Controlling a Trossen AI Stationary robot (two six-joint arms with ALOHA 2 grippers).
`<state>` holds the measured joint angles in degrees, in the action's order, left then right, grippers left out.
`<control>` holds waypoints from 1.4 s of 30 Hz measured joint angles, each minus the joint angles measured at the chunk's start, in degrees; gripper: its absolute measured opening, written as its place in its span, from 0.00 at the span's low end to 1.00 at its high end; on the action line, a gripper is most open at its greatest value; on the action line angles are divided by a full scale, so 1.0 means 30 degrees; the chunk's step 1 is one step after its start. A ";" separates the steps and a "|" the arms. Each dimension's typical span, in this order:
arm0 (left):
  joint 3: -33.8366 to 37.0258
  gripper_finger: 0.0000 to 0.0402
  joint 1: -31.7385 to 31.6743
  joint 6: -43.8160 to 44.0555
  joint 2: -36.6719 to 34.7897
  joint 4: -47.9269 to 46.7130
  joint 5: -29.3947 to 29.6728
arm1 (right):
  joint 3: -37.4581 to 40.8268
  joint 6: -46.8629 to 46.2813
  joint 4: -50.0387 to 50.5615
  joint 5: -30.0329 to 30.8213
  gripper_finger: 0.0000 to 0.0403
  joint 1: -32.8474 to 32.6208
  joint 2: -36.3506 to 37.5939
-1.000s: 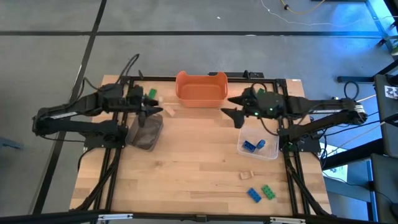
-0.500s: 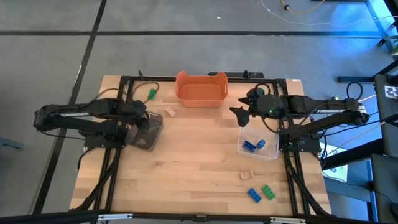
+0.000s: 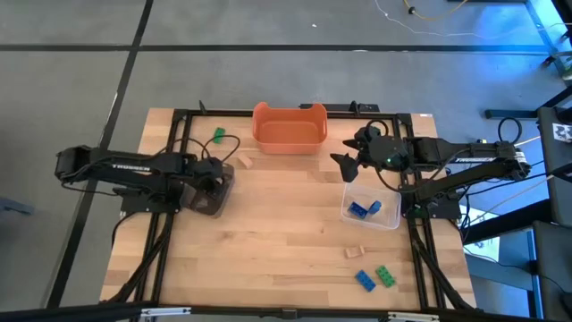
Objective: Sort & place blocks by color
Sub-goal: Put the top right brown block into the black bin, then put the top brown block into the black bin
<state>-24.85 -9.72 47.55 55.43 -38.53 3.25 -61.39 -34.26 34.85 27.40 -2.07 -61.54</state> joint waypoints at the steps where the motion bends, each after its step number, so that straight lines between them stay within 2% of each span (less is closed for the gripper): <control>1: -0.0047 0.30 0.0000 -0.0270 0.0034 0.0005 -0.0028 | 0.0000 0.0005 -0.0003 0.0000 0.82 0.0000 0.0000; 4: -0.0054 0.34 0.0000 -0.0905 0.0040 -0.0005 -0.0299 | 0.0000 0.0000 -0.0008 0.0002 0.82 0.0000 0.0000; 9: -0.0368 0.58 -0.0081 -0.1178 0.0021 -0.0492 -0.0771 | 0.0000 0.0000 -0.0006 0.0000 0.82 0.0000 0.0000; 14: -0.3135 0.70 -0.0961 -0.3111 -0.0025 -0.4149 -0.1047 | 0.0000 -0.0007 -0.0013 0.0002 0.82 0.0000 0.0000; 17: -0.5945 0.71 -0.1728 -0.5887 -0.0010 -0.5327 -0.0951 | 0.0000 -0.0009 -0.0013 -0.0007 0.82 0.0000 0.0000; 20: -0.8877 0.72 -0.2714 -0.9908 0.0900 -0.5681 -0.0990 | 0.0000 -0.0015 -0.0013 -0.0098 0.82 0.0006 0.0000; 26: -1.3348 0.70 -0.4072 -1.9913 0.5398 -0.6747 -0.1133 | 0.0000 -0.0039 -0.0020 -0.0153 0.82 0.0002 0.0000; 32: -1.5094 0.70 -0.3685 -2.9307 0.9992 -0.6626 -0.1021 | 0.0000 -0.0072 -0.0027 -0.0160 0.82 0.0006 0.0000; 35: -1.5176 0.70 -0.3405 -3.1618 1.1920 -0.5838 -0.0014 | 0.0000 -0.0073 -0.0064 -0.0153 0.82 0.0007 -0.0004; 42: -1.5208 0.70 -0.3235 -3.3498 1.5233 -0.3963 0.1184 | 0.0000 -0.0445 -0.0039 0.0000 0.82 0.0007 -0.0007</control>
<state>-70.48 -19.42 -52.94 101.13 -50.42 6.80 -61.39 -35.60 34.73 27.40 -2.04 -61.56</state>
